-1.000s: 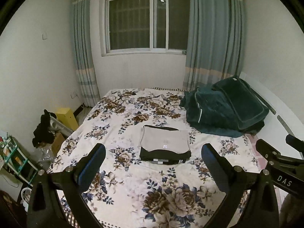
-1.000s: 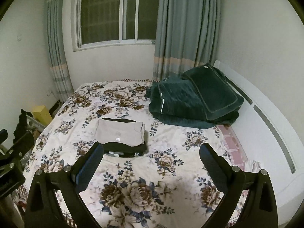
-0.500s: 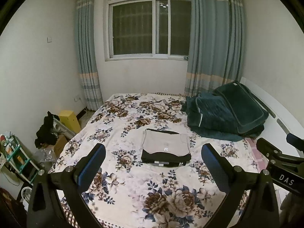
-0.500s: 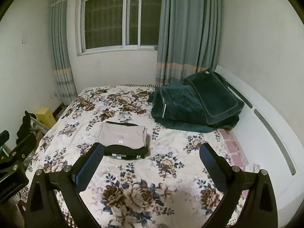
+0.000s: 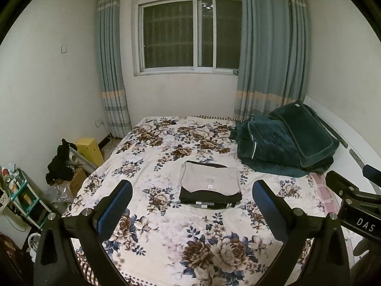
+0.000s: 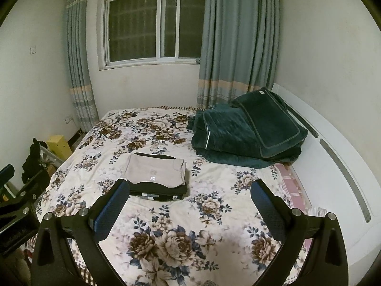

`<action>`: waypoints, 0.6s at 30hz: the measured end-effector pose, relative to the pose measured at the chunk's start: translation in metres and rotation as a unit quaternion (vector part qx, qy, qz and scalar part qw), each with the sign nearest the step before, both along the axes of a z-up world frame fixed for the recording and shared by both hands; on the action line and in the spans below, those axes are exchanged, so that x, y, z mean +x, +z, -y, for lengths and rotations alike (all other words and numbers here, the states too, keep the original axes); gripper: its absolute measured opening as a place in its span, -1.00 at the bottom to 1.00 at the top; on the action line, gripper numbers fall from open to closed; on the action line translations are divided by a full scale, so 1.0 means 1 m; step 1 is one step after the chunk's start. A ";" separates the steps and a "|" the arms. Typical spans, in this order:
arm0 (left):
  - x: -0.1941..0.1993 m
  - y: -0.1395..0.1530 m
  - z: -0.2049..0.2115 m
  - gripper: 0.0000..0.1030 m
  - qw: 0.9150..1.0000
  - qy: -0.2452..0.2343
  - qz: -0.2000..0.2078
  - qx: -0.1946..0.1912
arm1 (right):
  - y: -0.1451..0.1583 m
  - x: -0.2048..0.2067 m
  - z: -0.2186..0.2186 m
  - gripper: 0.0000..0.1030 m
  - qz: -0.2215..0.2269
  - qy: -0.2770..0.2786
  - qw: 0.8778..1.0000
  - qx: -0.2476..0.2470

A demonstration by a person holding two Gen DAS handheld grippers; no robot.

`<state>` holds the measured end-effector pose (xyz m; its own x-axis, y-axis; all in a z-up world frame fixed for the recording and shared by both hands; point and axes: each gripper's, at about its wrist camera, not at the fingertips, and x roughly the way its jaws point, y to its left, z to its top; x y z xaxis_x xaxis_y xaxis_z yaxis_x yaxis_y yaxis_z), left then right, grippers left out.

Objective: Fold small clothes

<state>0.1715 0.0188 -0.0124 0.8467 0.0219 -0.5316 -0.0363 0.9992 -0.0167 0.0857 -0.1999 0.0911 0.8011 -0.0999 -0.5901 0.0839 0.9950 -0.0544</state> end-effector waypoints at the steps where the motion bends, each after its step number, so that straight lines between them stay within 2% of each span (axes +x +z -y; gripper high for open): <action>1: 0.001 0.000 0.000 1.00 1.000 0.000 0.000 0.001 | 0.000 0.000 0.000 1.00 0.001 0.000 1.000 0.001; 18: 0.006 0.007 0.001 1.00 1.000 0.007 0.005 0.003 | 0.004 0.008 -0.005 1.00 0.001 0.008 1.000 0.000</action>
<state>0.1771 0.0176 -0.0054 0.8514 0.0365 -0.5233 -0.0501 0.9987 -0.0120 0.0932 -0.1947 0.0955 0.8043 -0.0881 -0.5877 0.0691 0.9961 -0.0548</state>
